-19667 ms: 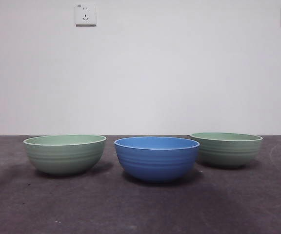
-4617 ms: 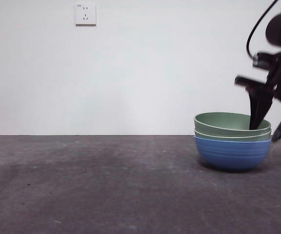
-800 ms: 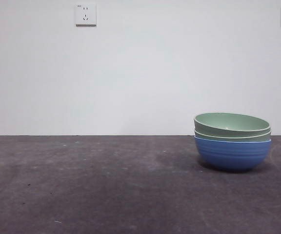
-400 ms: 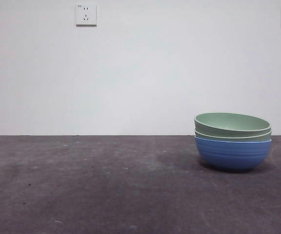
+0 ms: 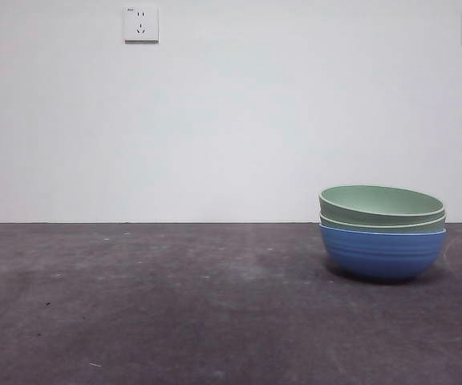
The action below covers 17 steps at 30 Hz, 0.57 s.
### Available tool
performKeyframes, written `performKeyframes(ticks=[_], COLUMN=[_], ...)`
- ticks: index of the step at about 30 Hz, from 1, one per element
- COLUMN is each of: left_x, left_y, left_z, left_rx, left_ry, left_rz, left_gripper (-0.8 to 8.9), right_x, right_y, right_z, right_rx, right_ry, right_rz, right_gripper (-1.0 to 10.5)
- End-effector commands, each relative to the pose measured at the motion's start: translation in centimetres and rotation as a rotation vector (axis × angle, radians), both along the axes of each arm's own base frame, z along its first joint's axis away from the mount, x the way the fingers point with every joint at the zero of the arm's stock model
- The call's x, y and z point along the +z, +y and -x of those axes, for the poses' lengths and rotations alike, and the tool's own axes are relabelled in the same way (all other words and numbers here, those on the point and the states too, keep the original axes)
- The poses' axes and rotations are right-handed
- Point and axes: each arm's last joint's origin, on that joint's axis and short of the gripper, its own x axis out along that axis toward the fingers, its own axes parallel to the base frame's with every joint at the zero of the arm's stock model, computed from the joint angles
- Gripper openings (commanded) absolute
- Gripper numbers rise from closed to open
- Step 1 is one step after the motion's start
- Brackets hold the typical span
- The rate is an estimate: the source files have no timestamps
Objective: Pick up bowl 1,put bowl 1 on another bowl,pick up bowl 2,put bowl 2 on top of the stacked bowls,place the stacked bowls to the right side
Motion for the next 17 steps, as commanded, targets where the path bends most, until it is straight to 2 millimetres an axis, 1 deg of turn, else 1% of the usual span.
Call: performKeyframes(ticks=[1,10,12,13,15,17], left_x=[-0.4,-0.4,-0.4,-0.4,-0.4,-0.4], left_y=[0.0,0.0,0.0,0.0,0.0,0.0], left_z=[-0.1,-0.1,-0.1,-0.1,-0.1,-0.1], left_rx=[0.003,0.003,0.003,0.003,0.003,0.003], left_ry=[0.009,0.009,0.009,0.009,0.009,0.009], left_rz=[0.01,0.01,0.01,0.01,0.01,0.01], left_gripper=[-0.02,-0.02,-0.02,-0.02,-0.02,-0.02], right_x=[-0.3,-0.3,-0.2,-0.1,0.4,0.9], right_y=[0.0,0.0,0.0,-0.1,-0.4,-0.7], right_z=[0.0,0.0,-0.1,-0.1,-0.2,-0.2], right_rx=[0.006,0.007,0.044,0.036,0.021,0.011], right_ry=[0.003,0.002,-0.039,-0.065,-0.151,-0.283], right_rz=[0.008,0.009,0.045,0.061,0.089,0.083], right_gripper=[0.0,0.0,0.0,0.0,0.0,0.0])
